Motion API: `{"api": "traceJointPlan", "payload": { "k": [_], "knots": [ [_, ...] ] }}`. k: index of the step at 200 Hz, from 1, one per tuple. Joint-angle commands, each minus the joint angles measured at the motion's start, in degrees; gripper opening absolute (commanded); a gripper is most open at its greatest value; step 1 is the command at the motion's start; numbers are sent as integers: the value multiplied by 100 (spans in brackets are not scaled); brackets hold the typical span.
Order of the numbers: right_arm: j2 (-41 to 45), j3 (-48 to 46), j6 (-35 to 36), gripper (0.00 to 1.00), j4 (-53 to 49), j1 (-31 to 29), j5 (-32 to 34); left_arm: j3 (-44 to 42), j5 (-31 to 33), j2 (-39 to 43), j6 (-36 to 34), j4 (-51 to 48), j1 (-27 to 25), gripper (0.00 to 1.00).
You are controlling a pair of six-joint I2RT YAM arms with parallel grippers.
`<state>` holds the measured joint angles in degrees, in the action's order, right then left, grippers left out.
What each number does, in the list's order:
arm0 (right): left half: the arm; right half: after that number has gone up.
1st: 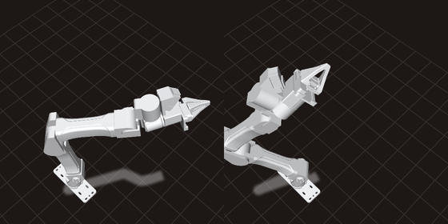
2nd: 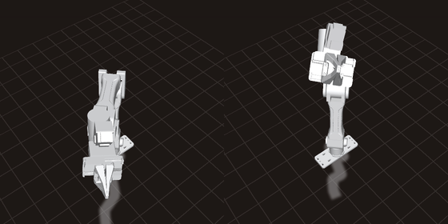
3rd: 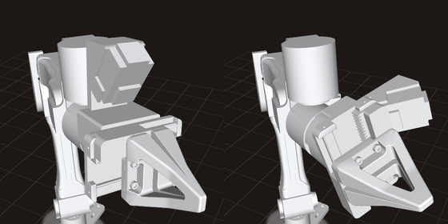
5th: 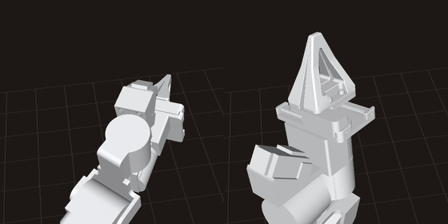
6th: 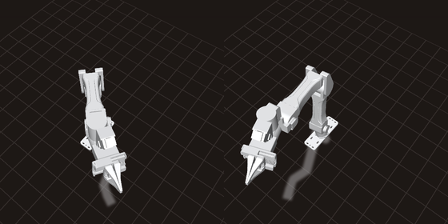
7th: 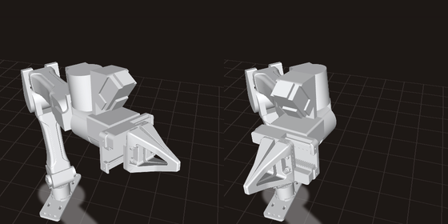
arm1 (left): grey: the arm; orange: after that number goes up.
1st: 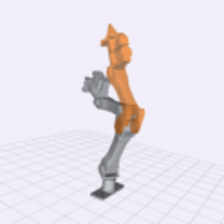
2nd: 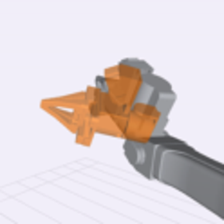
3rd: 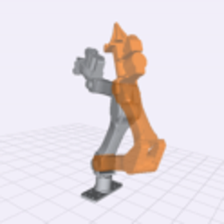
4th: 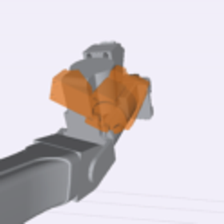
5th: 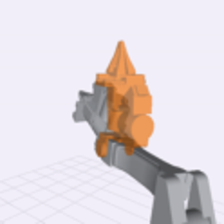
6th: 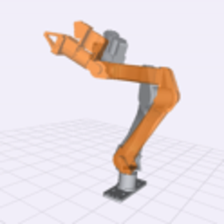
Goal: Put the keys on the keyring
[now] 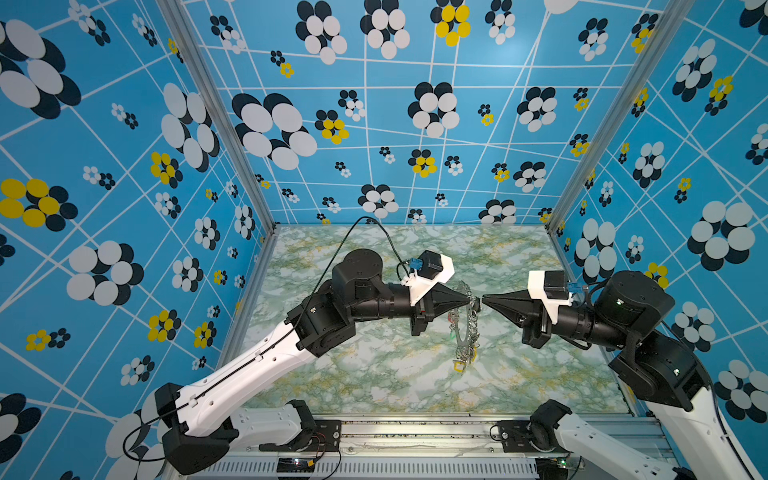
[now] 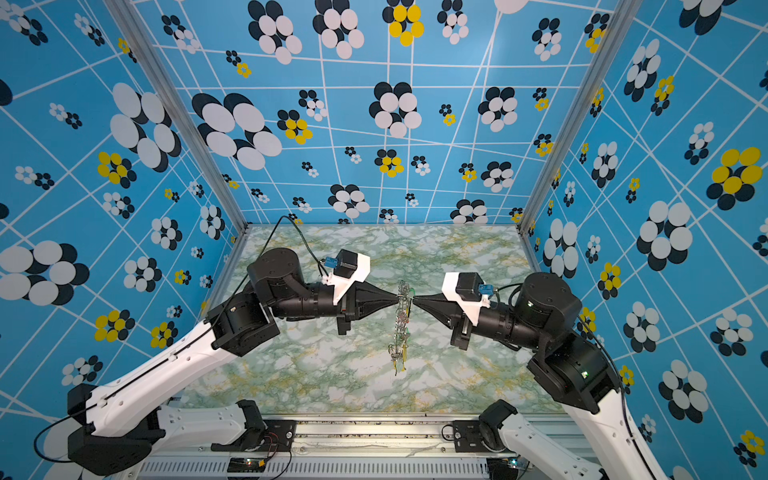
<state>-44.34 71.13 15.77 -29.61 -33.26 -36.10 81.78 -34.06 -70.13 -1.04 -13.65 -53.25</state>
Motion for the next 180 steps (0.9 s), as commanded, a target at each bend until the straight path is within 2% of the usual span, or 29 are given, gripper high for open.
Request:
{"api": "traceJointPlan", "payload": {
  "k": [1,81,180],
  "knots": [
    [9,130,-39,27,15,-18,2,-56,-47,181,24,396,14,0],
    [-113,120,-155,20,262,-19,-183,-83,-55,207,16,398,1,0],
    [-153,131,-146,2,243,-23,-188,-92,15,226,-57,381,16,0]
  ]
}}
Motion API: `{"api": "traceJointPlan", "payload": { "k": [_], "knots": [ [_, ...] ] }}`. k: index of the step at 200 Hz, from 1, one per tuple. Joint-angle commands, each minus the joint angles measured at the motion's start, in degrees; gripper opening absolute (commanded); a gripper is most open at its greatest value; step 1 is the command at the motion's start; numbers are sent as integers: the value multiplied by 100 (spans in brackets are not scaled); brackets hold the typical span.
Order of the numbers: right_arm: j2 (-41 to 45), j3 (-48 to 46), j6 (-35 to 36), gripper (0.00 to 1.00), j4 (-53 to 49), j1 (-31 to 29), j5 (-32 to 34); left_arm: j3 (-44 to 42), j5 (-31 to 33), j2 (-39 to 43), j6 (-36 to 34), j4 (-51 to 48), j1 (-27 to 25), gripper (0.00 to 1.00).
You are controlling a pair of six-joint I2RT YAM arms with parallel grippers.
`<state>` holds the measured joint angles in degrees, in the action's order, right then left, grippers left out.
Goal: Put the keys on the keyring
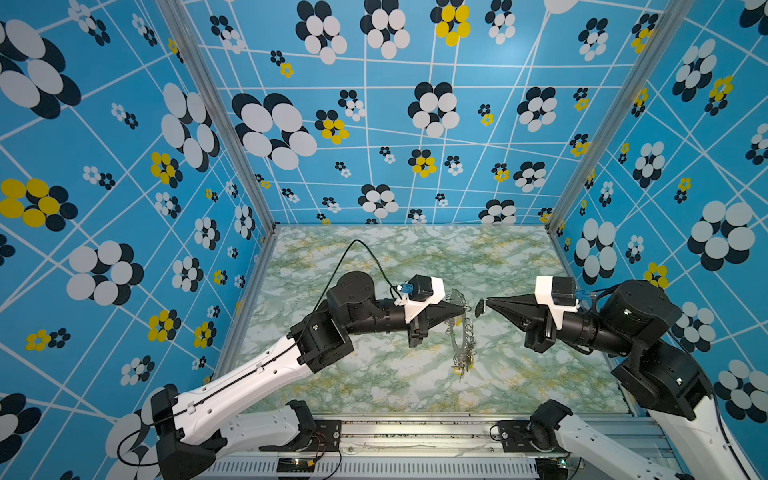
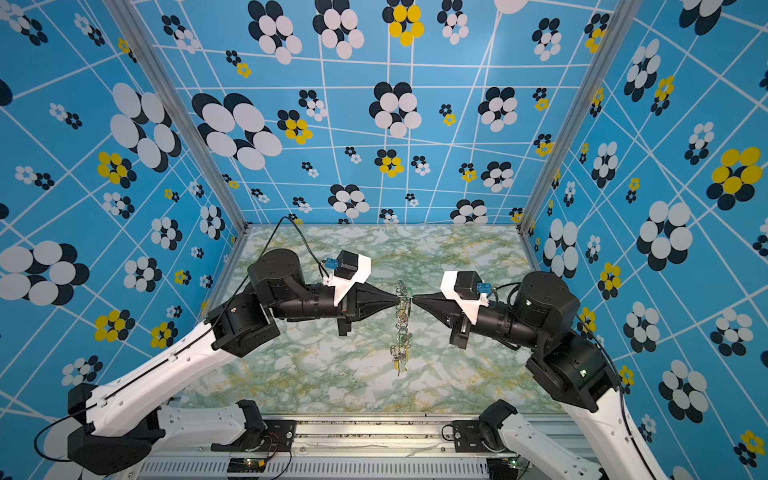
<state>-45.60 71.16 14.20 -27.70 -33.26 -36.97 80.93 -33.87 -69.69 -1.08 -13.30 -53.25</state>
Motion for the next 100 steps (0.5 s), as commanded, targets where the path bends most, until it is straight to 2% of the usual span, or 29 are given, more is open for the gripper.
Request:
{"api": "traceJointPlan", "payload": {
  "k": [1,46,85,100],
  "knots": [
    [-22,137,17,2,49,-23,-100,-7,-1,183,-51,346,8,0],
    [-3,120,77,8,-42,-23,-36,28,14,177,-41,363,16,0],
    [23,108,99,0,-57,-23,5,40,12,159,-32,407,17,0],
    [22,97,95,0,-67,-21,14,37,18,170,-19,442,12,0]
  ]
}}
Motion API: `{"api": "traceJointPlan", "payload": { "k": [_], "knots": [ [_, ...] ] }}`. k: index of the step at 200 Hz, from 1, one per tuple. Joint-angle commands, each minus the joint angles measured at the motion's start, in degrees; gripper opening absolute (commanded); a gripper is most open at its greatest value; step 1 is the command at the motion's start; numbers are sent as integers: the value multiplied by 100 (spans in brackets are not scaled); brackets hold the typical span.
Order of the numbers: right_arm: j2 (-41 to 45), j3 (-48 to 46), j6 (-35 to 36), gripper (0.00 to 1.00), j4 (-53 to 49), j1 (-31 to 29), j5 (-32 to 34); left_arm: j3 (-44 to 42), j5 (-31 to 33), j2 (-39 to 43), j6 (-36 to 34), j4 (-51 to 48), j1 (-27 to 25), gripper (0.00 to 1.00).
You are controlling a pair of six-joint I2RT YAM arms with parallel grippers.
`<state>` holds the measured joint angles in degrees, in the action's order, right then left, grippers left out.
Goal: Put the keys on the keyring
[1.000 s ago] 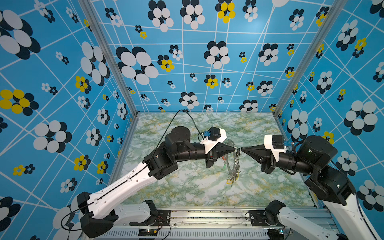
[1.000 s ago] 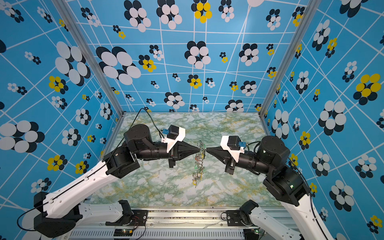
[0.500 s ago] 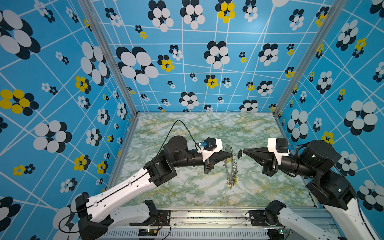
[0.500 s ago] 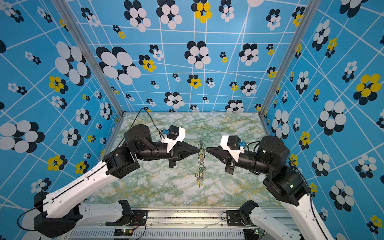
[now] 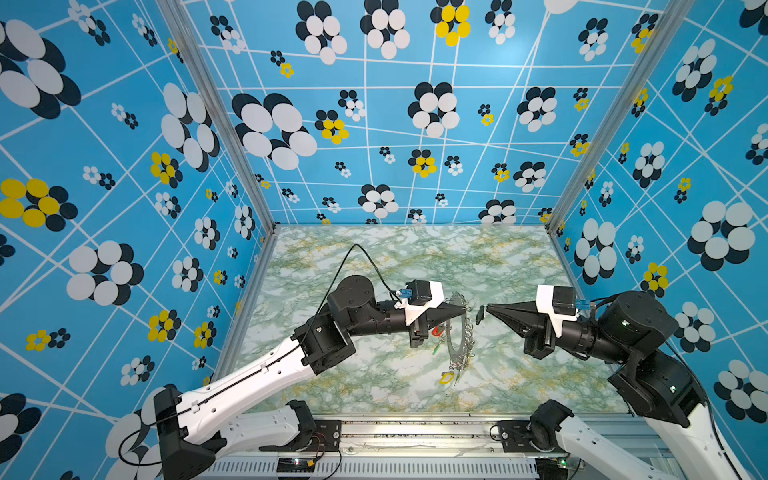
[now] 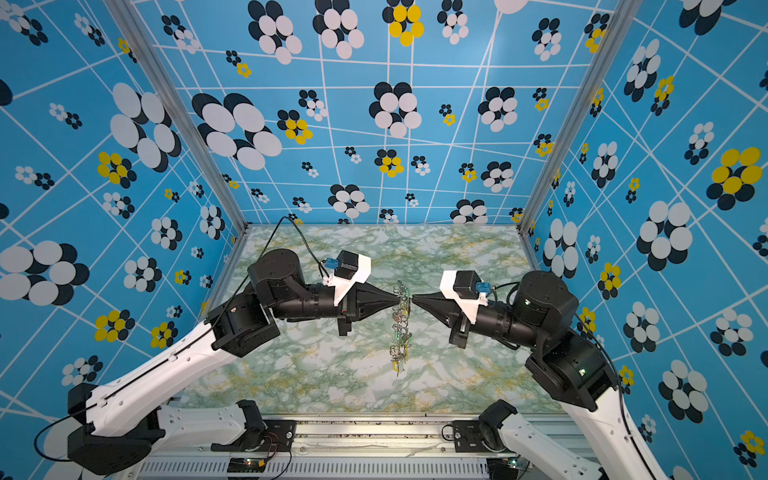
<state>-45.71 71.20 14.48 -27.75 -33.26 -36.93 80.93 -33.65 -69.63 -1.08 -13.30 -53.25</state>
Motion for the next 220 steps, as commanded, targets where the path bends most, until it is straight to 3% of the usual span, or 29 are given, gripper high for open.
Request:
{"api": "traceJointPlan", "payload": {
  "k": [1,220],
  "knots": [
    [34,94,69,0,-64,-27,15,37,-2,166,-17,446,15,0],
    [-86,136,-55,0,-203,-23,312,-250,-86,388,277,1354,11,0]
  ]
}}
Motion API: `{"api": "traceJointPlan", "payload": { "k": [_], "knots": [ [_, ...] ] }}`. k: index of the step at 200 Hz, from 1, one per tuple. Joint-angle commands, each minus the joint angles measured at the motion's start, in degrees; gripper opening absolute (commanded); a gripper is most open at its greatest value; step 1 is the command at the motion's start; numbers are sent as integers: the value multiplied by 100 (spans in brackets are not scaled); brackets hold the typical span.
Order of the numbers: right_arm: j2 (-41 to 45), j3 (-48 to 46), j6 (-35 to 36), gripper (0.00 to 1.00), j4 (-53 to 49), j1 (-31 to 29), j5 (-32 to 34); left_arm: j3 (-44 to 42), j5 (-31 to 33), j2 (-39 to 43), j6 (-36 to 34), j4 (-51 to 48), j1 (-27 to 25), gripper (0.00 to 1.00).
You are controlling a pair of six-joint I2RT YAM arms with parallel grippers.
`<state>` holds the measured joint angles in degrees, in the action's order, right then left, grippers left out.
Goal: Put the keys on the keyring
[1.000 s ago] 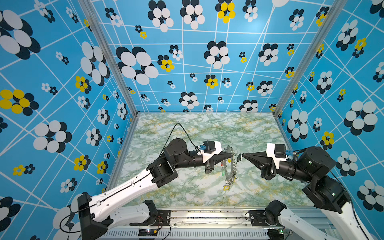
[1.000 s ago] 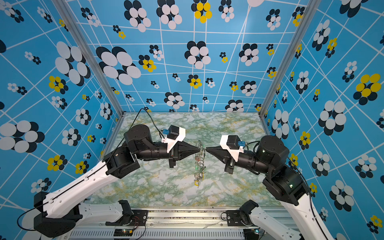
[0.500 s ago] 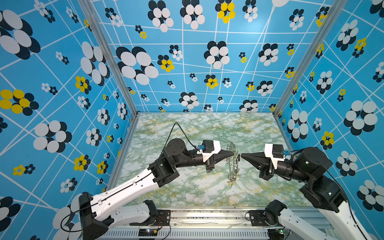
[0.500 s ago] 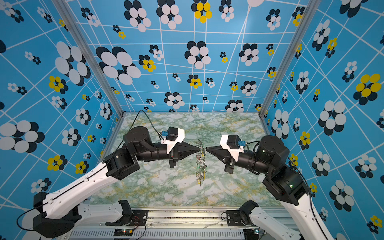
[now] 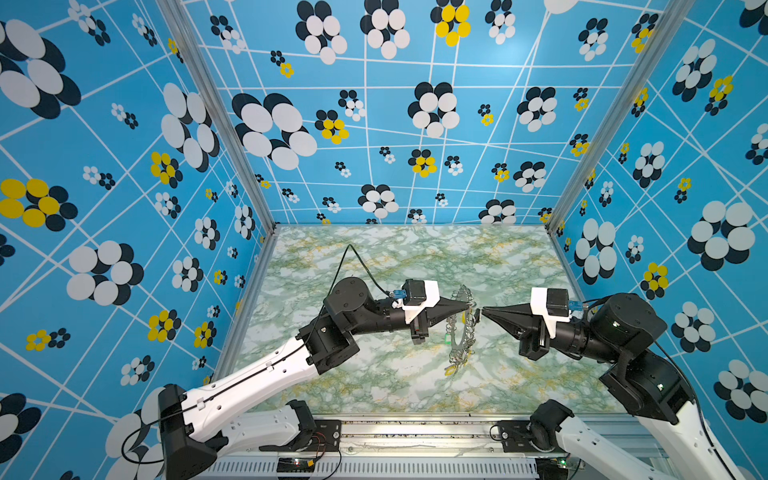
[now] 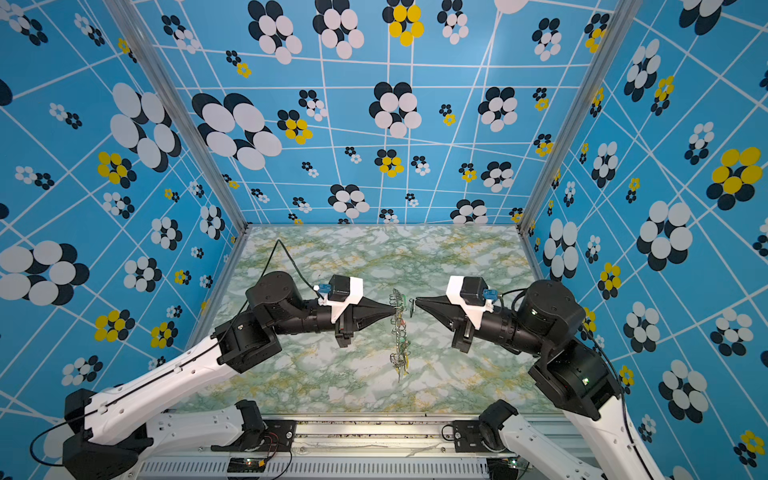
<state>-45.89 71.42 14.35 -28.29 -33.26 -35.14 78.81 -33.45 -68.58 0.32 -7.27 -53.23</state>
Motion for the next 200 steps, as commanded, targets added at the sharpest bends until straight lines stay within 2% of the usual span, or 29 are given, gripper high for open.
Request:
{"api": "traceJointPlan", "payload": {
  "k": [1,63,117,200],
  "knots": [
    [-69,112,-44,0,-145,-23,127,-44,-107,283,141,761,12,0],
    [-41,122,-75,0,-106,-30,-45,-259,-159,239,381,1289,14,0],
    [239,230,84,0,-208,-22,211,-235,-6,275,200,866,41,0],
    [278,371,58,0,-123,-23,-59,123,60,77,-133,201,-102,0]
  ]
}}
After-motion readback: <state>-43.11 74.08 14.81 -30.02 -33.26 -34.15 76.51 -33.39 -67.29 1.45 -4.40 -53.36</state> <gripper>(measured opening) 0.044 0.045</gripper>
